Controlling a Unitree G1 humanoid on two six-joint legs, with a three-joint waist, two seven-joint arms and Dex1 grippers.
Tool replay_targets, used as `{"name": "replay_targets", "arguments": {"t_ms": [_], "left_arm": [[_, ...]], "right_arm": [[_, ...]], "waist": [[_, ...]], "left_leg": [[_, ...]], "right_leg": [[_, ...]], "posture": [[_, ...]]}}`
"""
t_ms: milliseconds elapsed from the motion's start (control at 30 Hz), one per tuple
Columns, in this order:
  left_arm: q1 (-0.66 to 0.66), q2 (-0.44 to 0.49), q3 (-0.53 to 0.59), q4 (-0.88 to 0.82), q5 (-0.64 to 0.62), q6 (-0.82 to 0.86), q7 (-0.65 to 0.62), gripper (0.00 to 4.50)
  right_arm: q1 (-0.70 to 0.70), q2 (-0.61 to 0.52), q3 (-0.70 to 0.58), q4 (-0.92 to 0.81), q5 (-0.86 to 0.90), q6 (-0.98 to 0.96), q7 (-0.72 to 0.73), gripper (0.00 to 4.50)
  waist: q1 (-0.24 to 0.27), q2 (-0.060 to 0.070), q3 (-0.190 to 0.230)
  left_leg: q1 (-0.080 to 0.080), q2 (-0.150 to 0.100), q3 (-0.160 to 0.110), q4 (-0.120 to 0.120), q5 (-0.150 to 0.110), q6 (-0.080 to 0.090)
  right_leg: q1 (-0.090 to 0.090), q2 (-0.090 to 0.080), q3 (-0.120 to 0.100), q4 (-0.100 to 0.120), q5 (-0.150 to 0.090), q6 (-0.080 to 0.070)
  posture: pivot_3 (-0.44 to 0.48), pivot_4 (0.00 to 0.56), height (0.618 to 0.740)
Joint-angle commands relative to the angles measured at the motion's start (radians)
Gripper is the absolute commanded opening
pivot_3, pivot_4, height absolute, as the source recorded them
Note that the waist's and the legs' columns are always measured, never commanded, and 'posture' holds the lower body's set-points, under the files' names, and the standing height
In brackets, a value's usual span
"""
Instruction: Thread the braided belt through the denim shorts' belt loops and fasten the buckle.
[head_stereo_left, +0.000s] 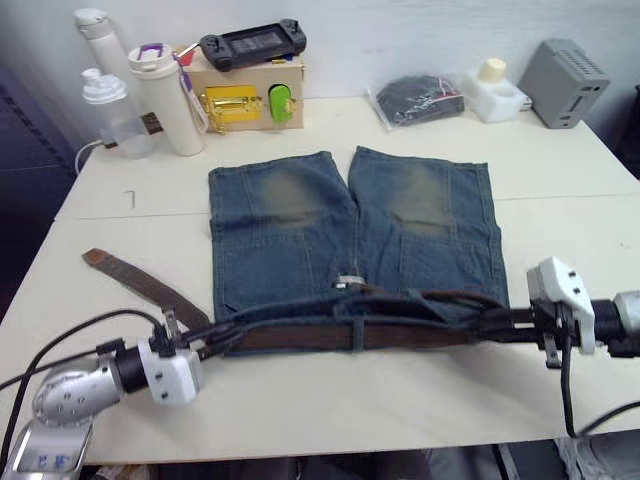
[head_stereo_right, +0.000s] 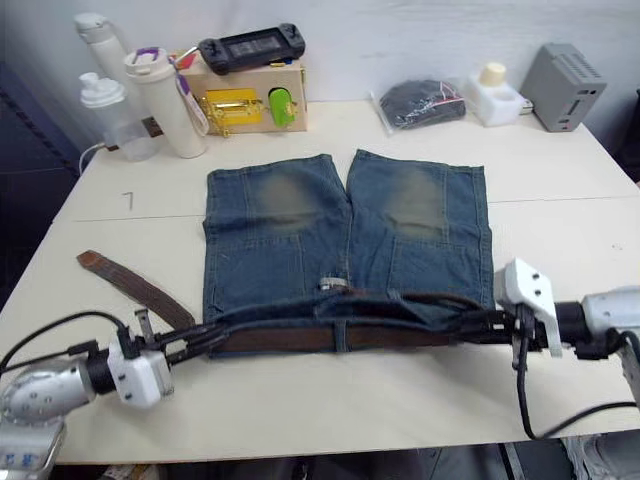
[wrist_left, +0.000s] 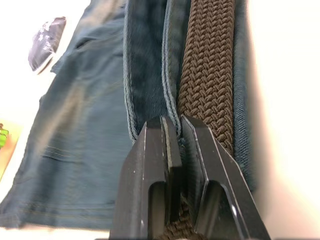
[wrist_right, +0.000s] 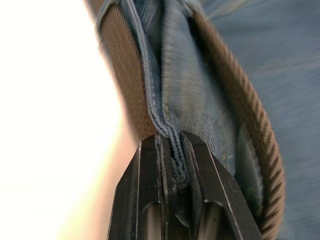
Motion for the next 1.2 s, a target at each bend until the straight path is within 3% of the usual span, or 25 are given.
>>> {"name": "replay_targets", "arguments": {"t_ms": [33,67,133,167,267,367,433,600,733,900,1133,1167,1200], "left_arm": [[0.041,0.033,0.023,-0.007,0.025,-0.017,0.018,0.20],[0.047,0.036,0.021,-0.013,0.017,-0.006,0.023,0.13],[0.074,0.057,0.018,-0.039,-0.019,0.032,0.010,0.95],[0.086,0.069,0.016,-0.054,-0.038,0.055,0.002,1.14],[0.126,0.119,0.014,-0.112,-0.111,0.158,-0.037,2.43],[0.161,0.238,0.062,-0.202,-0.287,0.373,-0.138,3.82],[0.150,0.299,0.109,-0.245,-0.434,0.524,-0.173,4.46],[0.030,0.395,0.174,-0.213,-0.586,0.715,-0.258,4.46],[-0.191,0.409,0.160,-0.112,-0.784,0.943,-0.243,4.46],[-0.473,0.318,-0.065,0.098,-0.576,0.954,-0.199,4.46],[-0.634,0.163,-0.283,0.361,-0.317,0.827,-0.200,4.46],[-0.641,0.152,-0.305,0.393,-0.287,0.814,-0.200,4.49],[-0.645,0.145,-0.320,0.418,-0.258,0.796,-0.203,4.22]], "right_arm": [[-0.014,-0.028,-0.021,-0.019,0.026,0.059,-0.025,0.00],[-0.016,-0.030,-0.024,-0.021,0.029,0.054,-0.021,0.48],[0.002,-0.053,-0.049,-0.030,0.052,0.055,0.023,1.36],[0.007,-0.062,-0.061,-0.032,0.066,0.061,0.036,1.69],[0.017,-0.089,-0.109,-0.028,0.122,0.088,0.088,3.09],[0.002,-0.130,-0.200,0.014,0.223,0.129,0.206,4.50],[-0.022,-0.150,-0.228,0.041,0.288,0.146,0.231,4.50],[-0.183,-0.151,-0.254,0.112,0.496,0.250,0.221,4.50],[-0.402,-0.082,-0.047,0.167,0.366,0.226,0.031,4.50],[-0.576,0.058,0.262,0.287,0.041,0.188,-0.193,4.50],[-0.616,0.106,0.455,0.406,-0.166,0.122,-0.179,4.50],[-0.616,0.112,0.476,0.412,-0.186,0.121,-0.177,4.26],[-0.616,0.117,0.490,0.416,-0.202,0.123,-0.176,3.98]], "waist": [[0.007,0.000,0.000],[0.012,0.000,0.000],[0.015,0.001,0.000],[0.016,0.001,0.000],[0.016,0.001,0.001],[0.015,0.003,0.002],[0.014,0.005,0.003],[0.011,0.009,0.006],[-0.002,0.009,0.007],[-0.009,0.008,0.007],[-0.017,0.007,0.008],[-0.022,0.006,0.007],[-0.024,0.006,0.007]], "left_leg": [[0.000,0.000,0.000,0.000,-0.001,0.001],[-0.001,0.000,0.000,0.000,-0.001,0.001],[-0.001,0.000,0.000,-0.001,-0.001,0.000],[-0.001,0.000,0.000,-0.002,-0.001,0.000],[0.000,0.000,0.000,-0.003,-0.001,0.000],[0.000,0.000,0.000,-0.003,-0.001,0.000],[0.000,0.000,0.000,-0.004,-0.001,0.000],[-0.001,0.000,0.000,-0.004,0.000,0.000],[-0.001,0.000,-0.001,-0.005,0.000,0.000],[0.002,0.000,-0.001,-0.008,0.000,-0.001],[-0.001,-0.002,-0.003,-0.010,0.000,-0.001],[-0.001,-0.002,-0.003,-0.010,0.000,-0.001],[0.000,-0.002,-0.003,-0.009,0.000,-0.001]], "right_leg": [[0.000,0.000,0.000,0.000,0.000,0.000],[0.000,0.000,0.000,0.000,0.000,0.000],[-0.001,0.000,0.000,0.000,0.000,0.000],[-0.002,0.000,0.000,0.000,0.000,0.000],[-0.001,0.000,0.000,-0.001,0.000,0.000],[-0.002,0.001,0.000,-0.001,0.000,0.000],[-0.001,0.001,0.000,-0.001,0.000,0.000],[-0.001,0.000,0.000,-0.002,0.000,0.000],[-0.002,0.000,-0.001,-0.002,0.000,0.000],[0.000,0.001,0.000,-0.004,0.000,0.000],[-0.003,0.001,-0.001,0.000,0.001,0.001],[-0.003,0.001,-0.002,-0.001,0.001,0.001],[-0.003,0.001,-0.002,0.000,0.001,0.001]], "posture": [[0.000,0.150,0.645],[0.000,0.150,0.645],[0.000,0.150,0.645],[0.000,0.150,0.645],[0.000,0.150,0.645],[0.000,0.150,0.645],[0.000,0.150,0.645],[0.000,0.150,0.645],[0.000,0.150,0.645],[0.000,0.150,0.645],[0.000,0.150,0.645],[0.000,0.150,0.645],[0.000,0.150,0.645]]}}
